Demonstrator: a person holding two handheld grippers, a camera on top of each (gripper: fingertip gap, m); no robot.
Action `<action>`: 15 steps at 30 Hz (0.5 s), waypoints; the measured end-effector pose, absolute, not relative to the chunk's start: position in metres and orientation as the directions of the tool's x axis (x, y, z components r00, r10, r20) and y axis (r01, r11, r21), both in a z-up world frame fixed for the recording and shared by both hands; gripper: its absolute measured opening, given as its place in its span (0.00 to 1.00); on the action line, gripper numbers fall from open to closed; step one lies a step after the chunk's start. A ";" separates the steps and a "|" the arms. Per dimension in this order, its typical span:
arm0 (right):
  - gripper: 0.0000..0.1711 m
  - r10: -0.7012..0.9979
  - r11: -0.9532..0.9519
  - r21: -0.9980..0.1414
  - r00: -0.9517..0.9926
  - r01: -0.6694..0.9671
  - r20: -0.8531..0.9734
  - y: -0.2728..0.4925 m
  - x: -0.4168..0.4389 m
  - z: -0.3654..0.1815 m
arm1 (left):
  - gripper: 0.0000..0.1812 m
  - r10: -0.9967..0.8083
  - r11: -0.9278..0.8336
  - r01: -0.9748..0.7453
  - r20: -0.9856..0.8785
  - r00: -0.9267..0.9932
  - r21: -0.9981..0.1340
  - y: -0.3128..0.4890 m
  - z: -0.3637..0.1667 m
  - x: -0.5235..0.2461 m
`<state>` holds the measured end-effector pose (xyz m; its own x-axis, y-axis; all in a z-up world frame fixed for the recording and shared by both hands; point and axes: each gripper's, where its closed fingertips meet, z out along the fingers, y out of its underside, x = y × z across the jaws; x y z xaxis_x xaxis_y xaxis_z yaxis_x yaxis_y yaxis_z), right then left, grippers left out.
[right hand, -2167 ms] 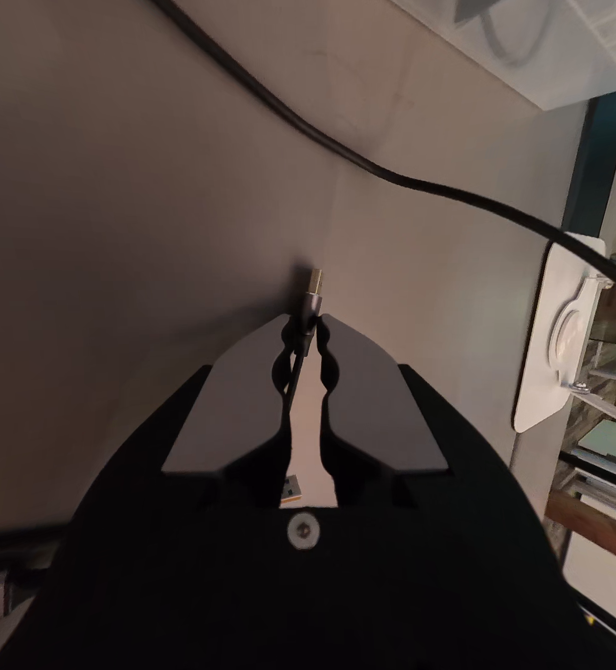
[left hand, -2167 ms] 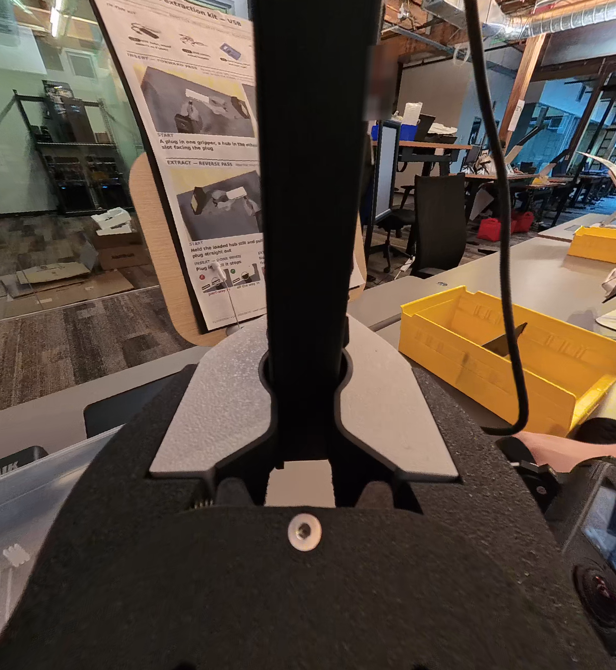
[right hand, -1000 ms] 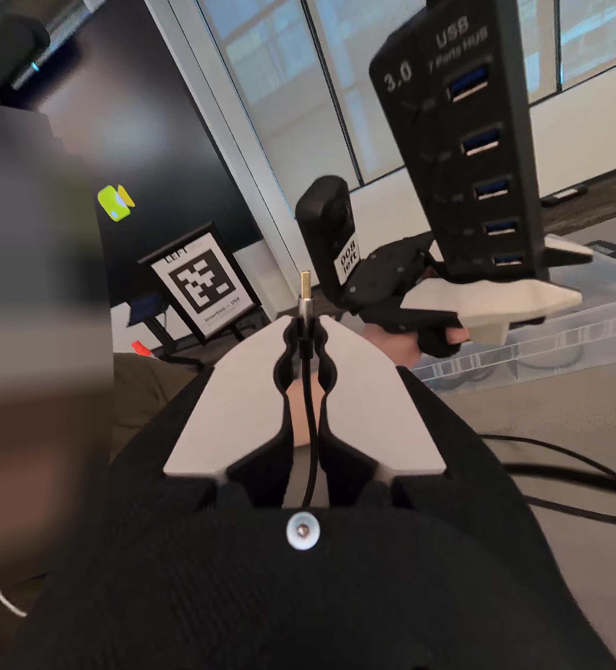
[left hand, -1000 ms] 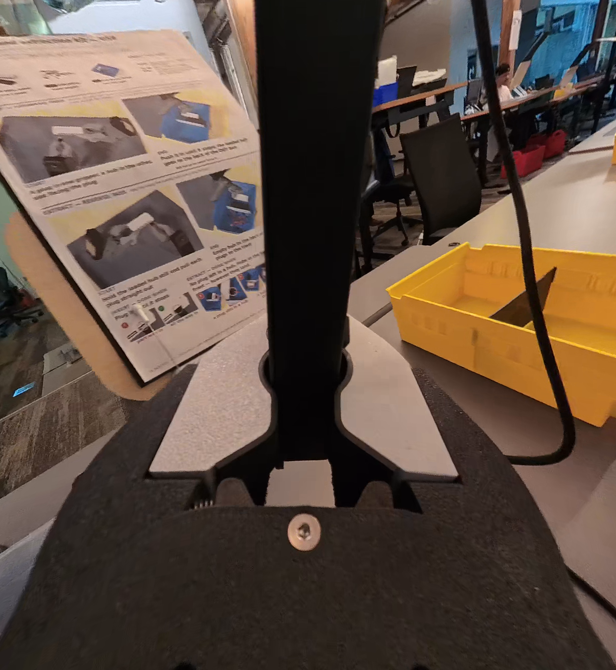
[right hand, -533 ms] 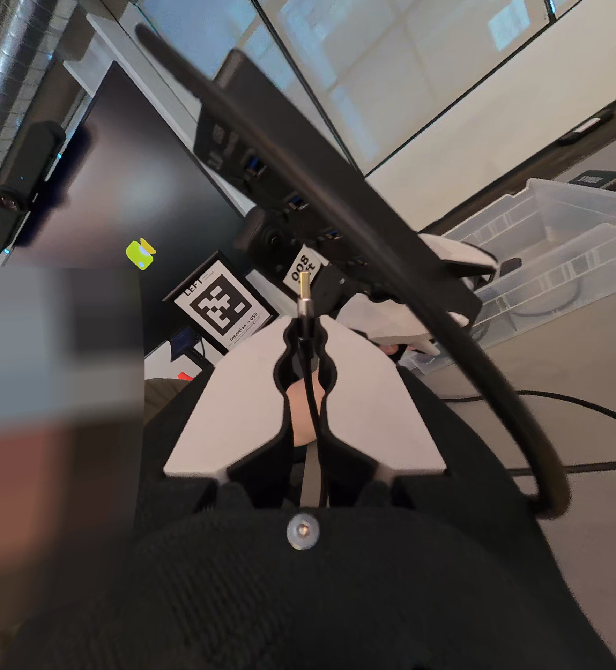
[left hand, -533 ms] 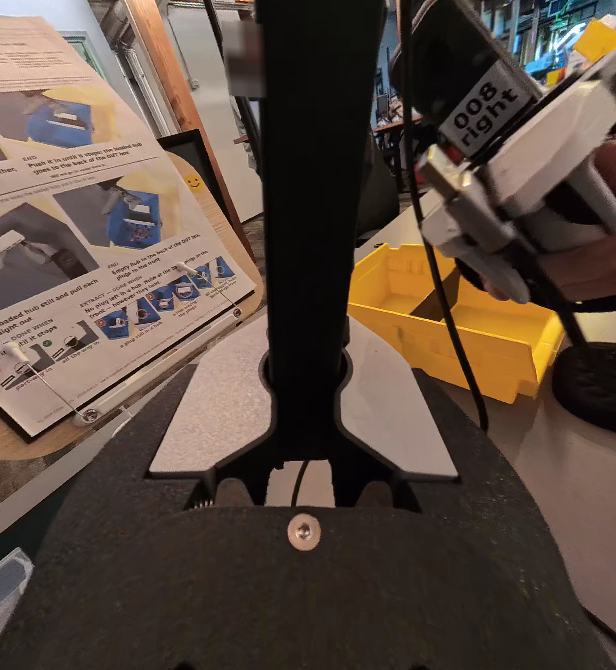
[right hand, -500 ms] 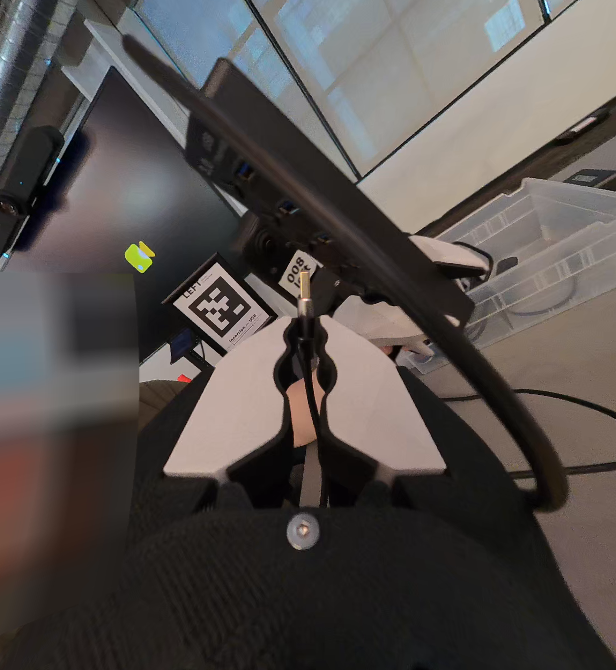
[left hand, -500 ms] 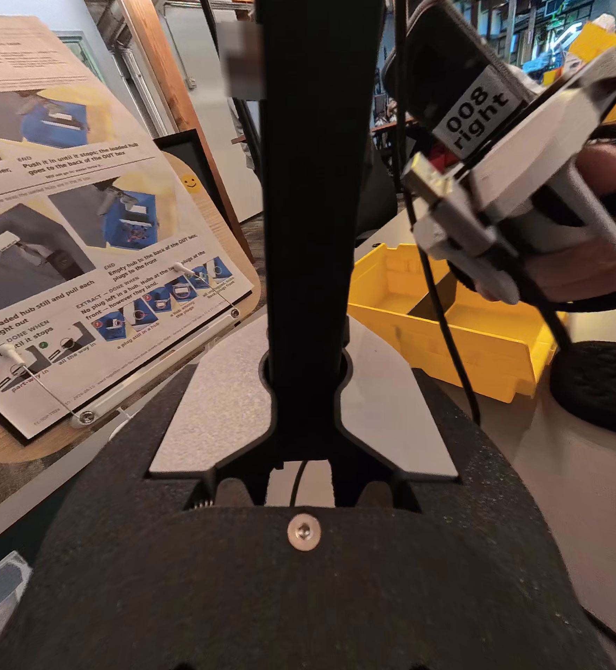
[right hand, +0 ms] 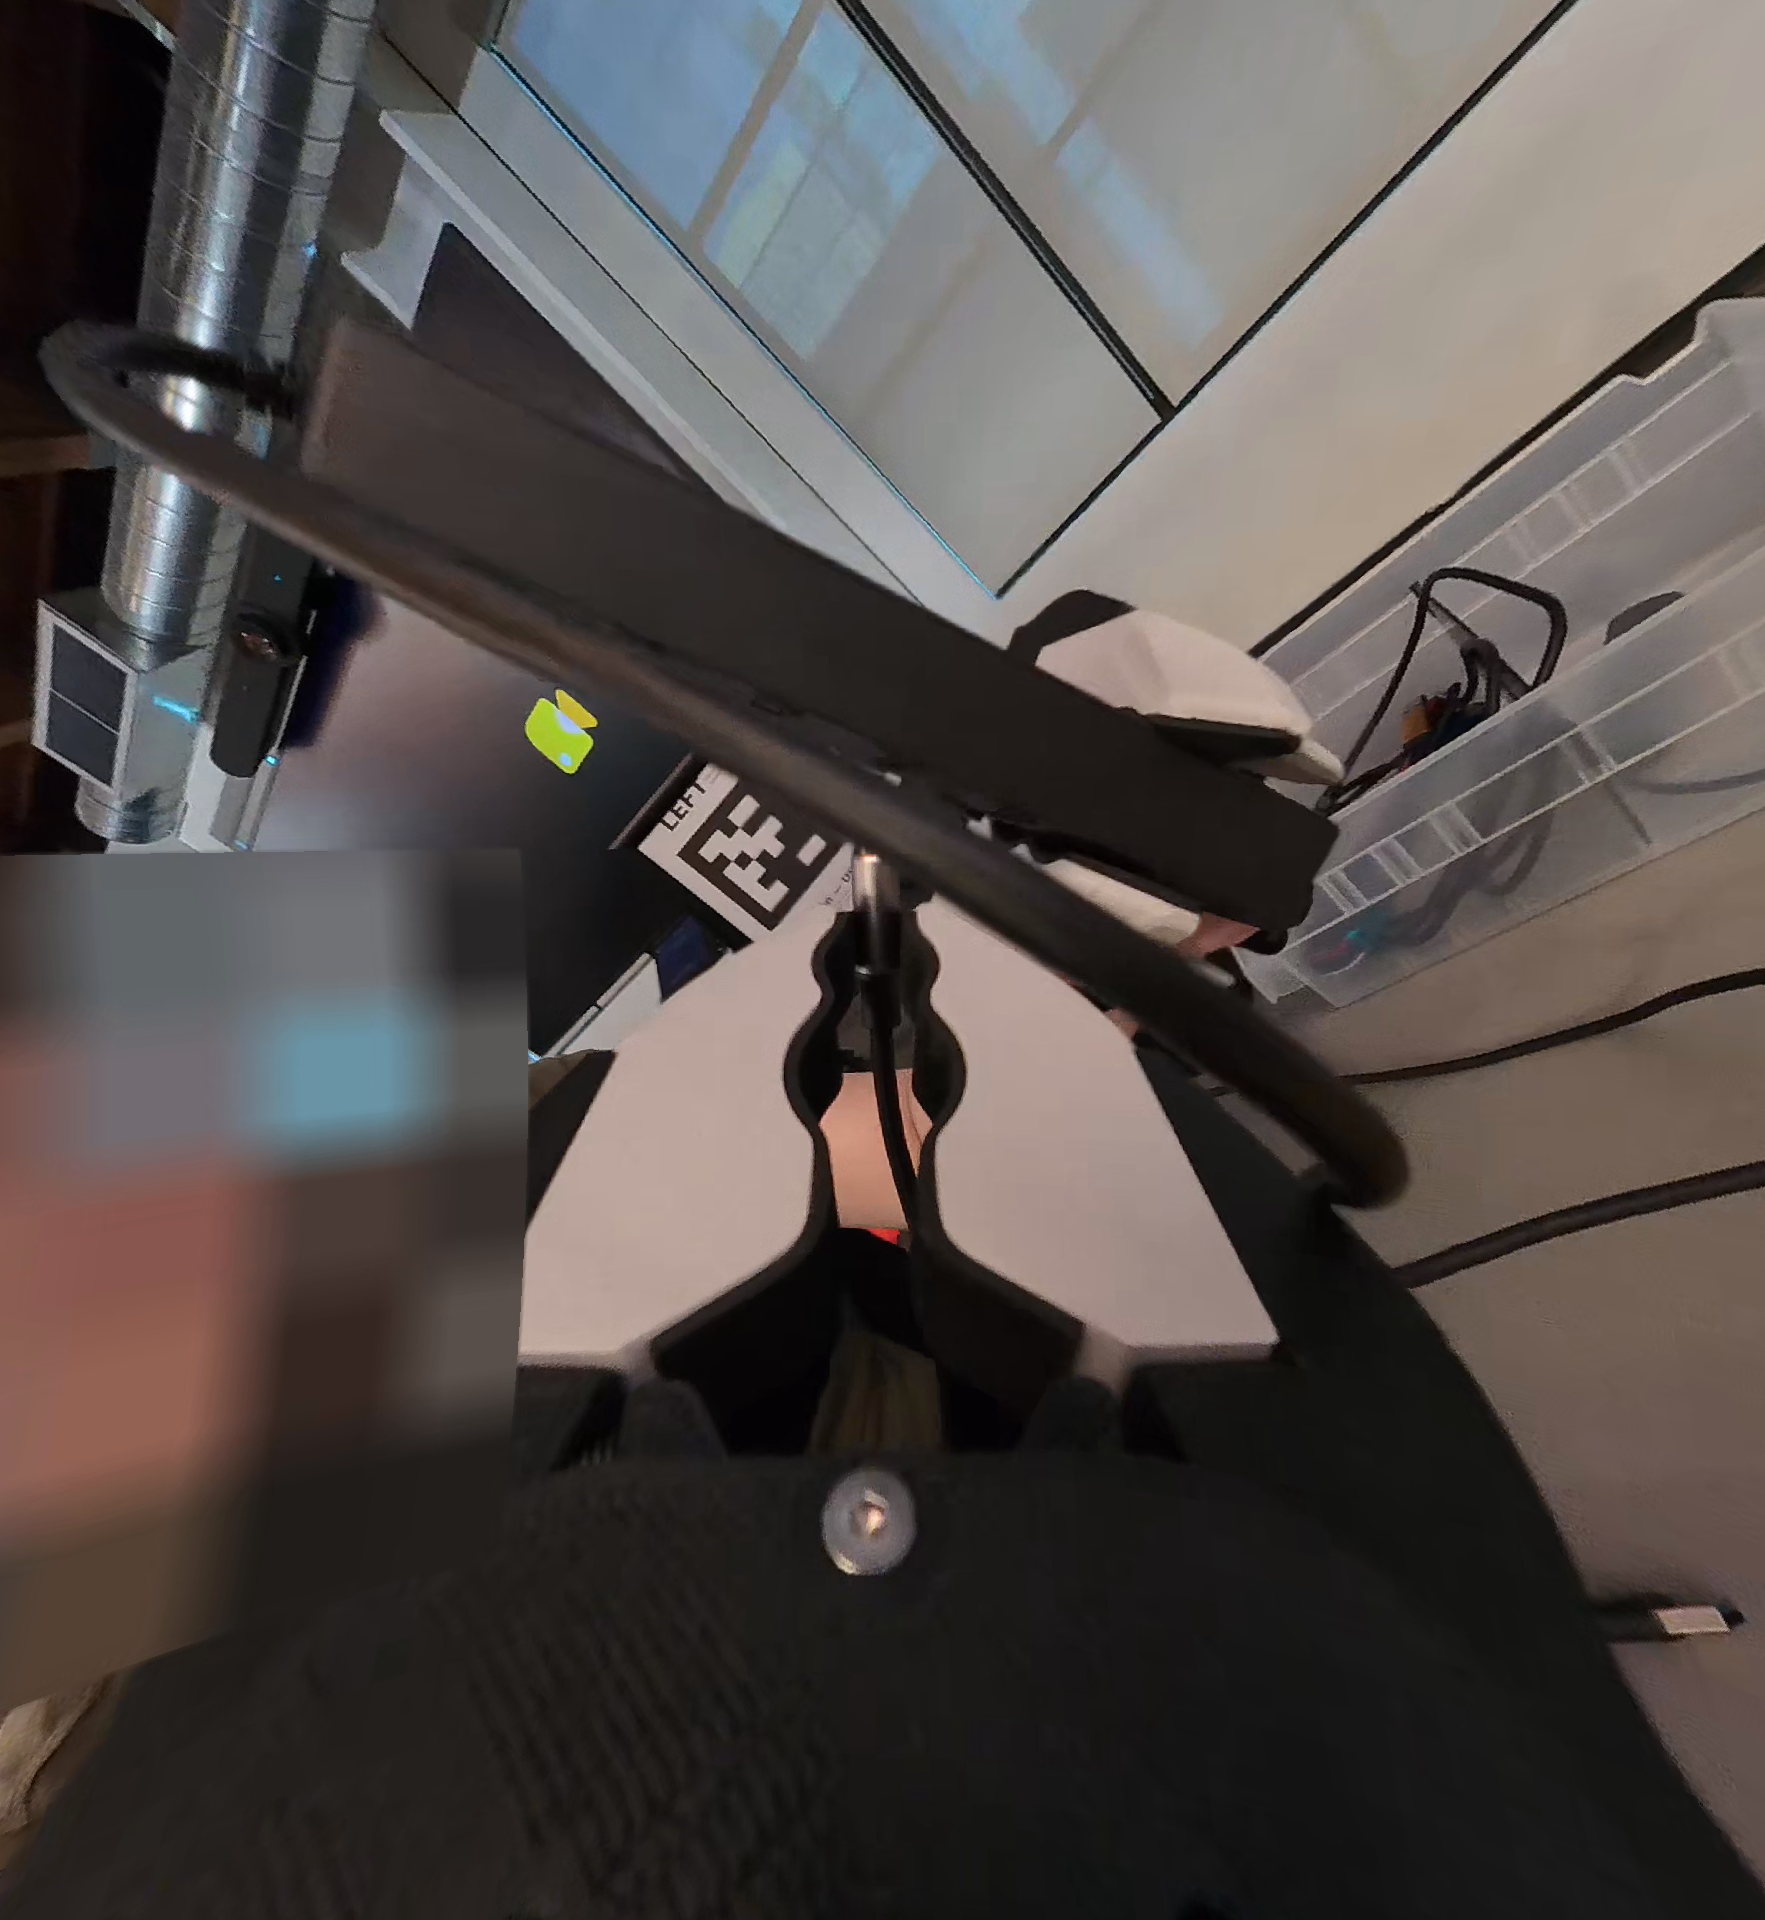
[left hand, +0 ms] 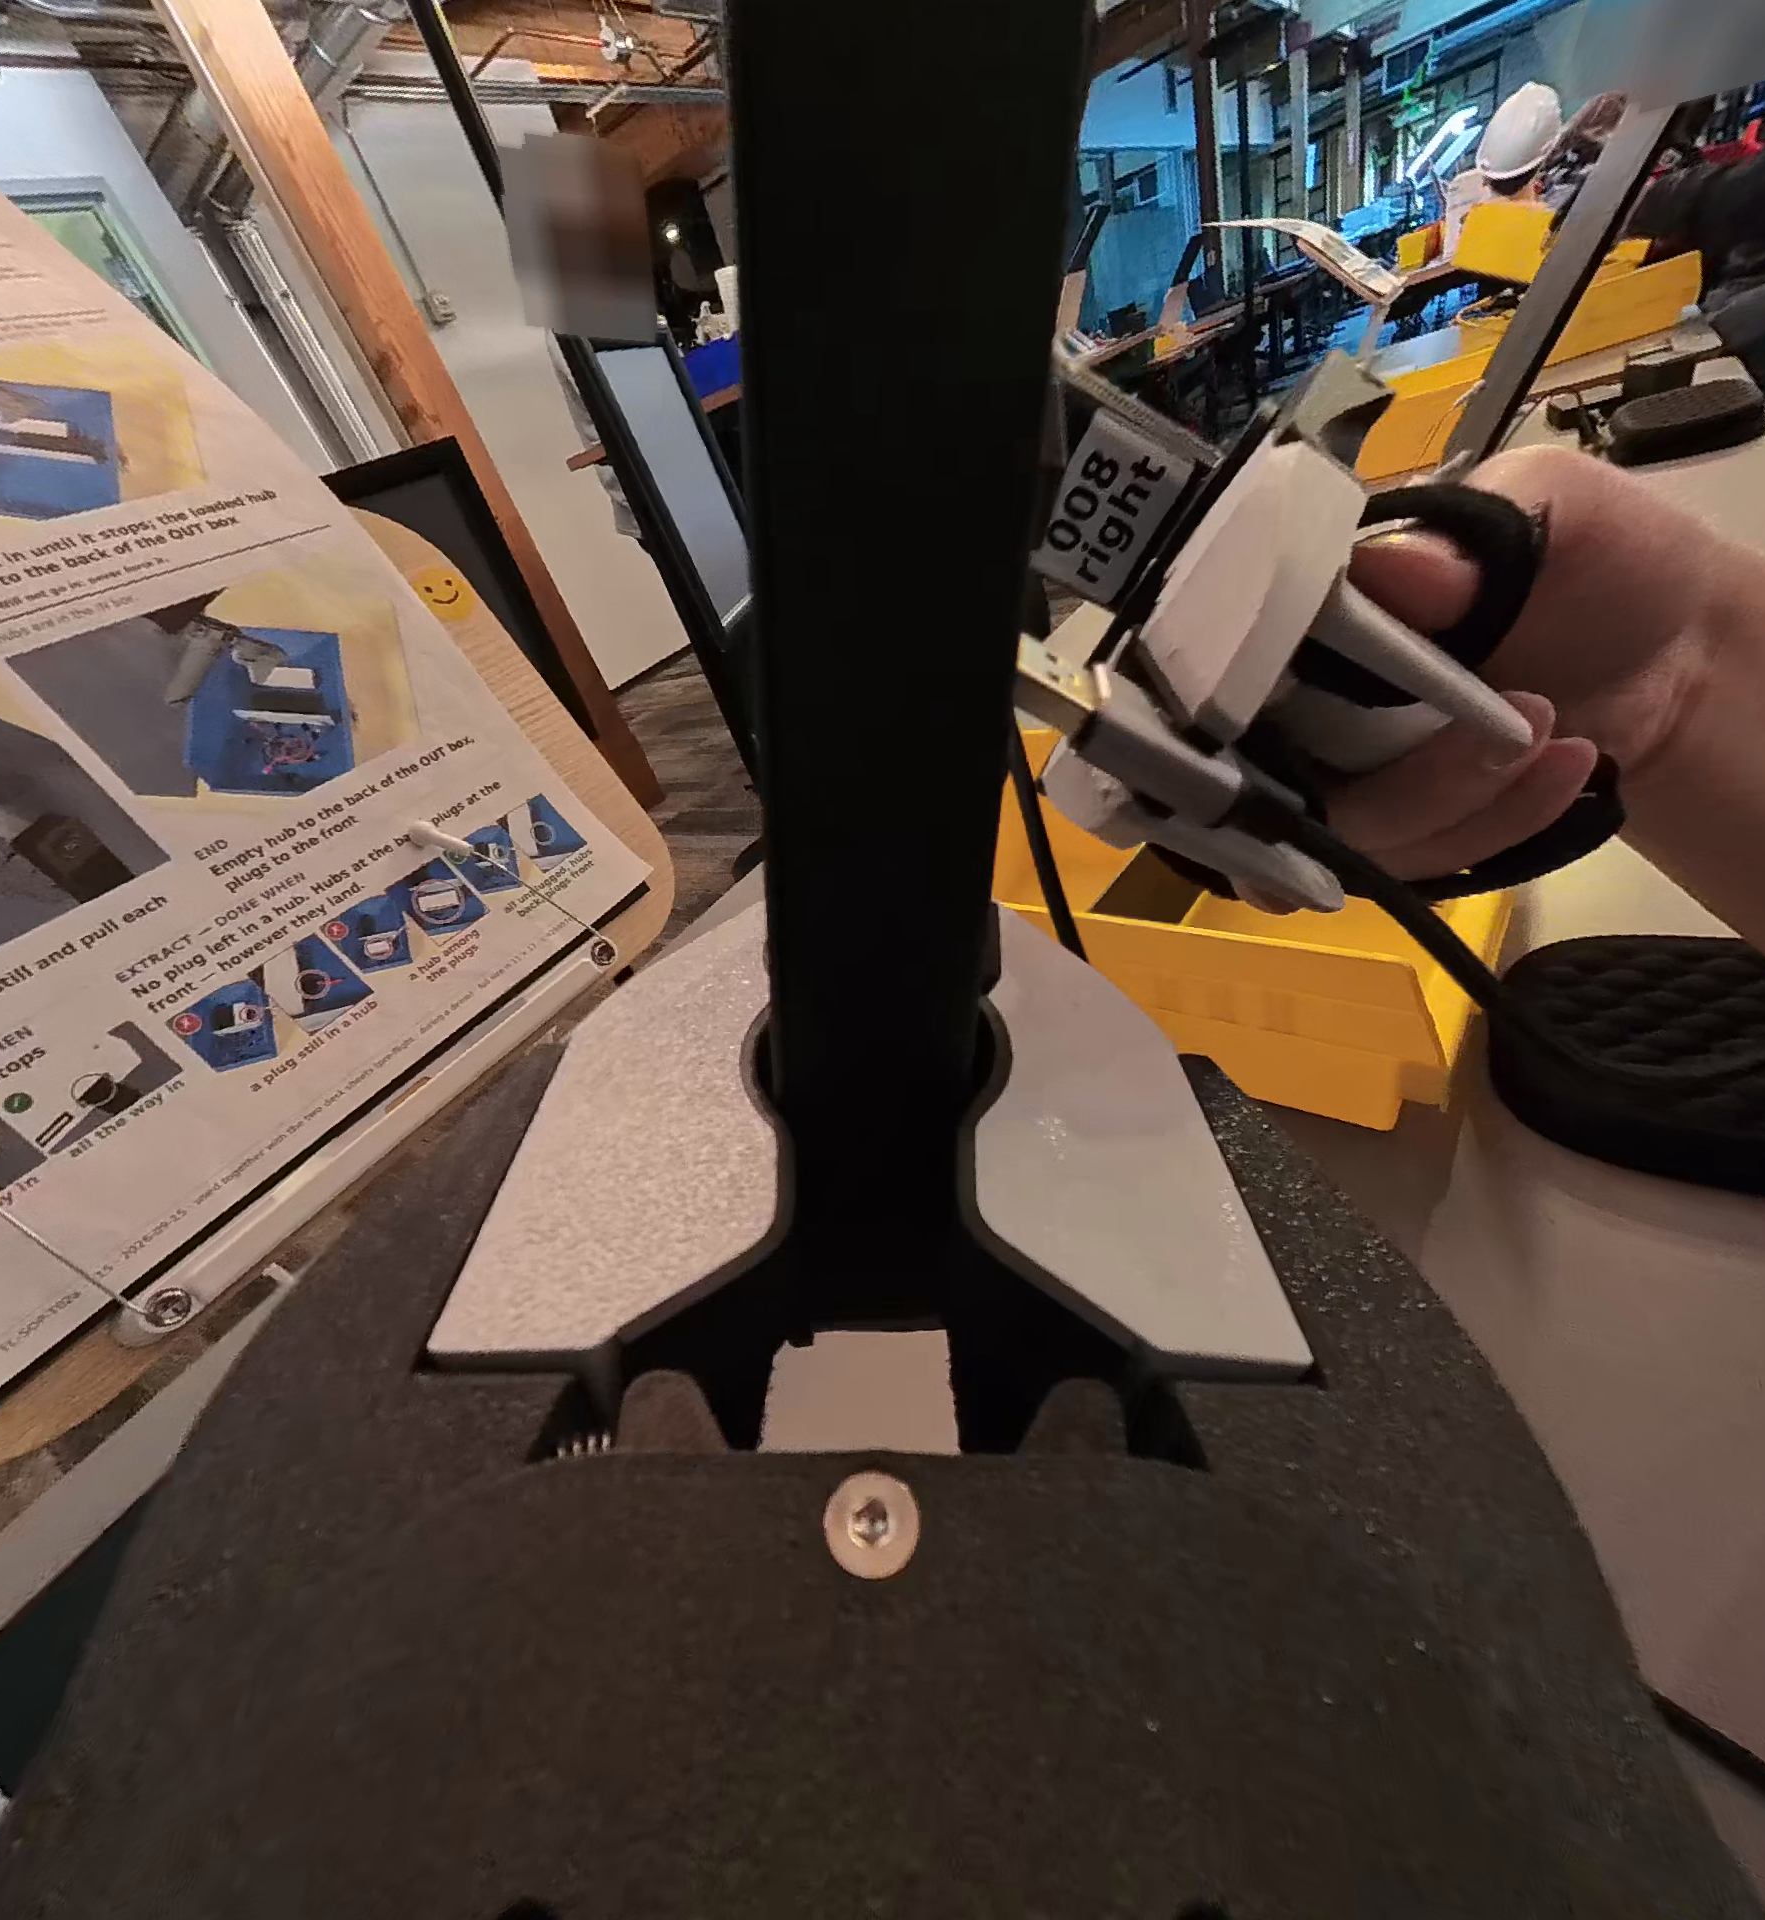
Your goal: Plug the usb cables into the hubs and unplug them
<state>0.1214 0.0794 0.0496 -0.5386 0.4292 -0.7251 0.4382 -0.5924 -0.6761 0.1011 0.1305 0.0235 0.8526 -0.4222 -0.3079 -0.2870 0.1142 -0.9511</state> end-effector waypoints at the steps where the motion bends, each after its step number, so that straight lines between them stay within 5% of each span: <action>1: 0.05 0.415 -0.601 -0.669 -0.544 0.438 -0.730 0.080 0.122 0.050 | 0.16 -0.428 0.121 -0.294 -0.317 0.846 -0.948 0.130 0.023 0.103; 15: 0.05 0.255 -0.620 -0.588 -0.576 0.519 -0.777 0.072 0.121 0.046 | 0.14 -0.422 0.175 -0.416 -0.449 0.787 -0.892 0.125 0.021 0.100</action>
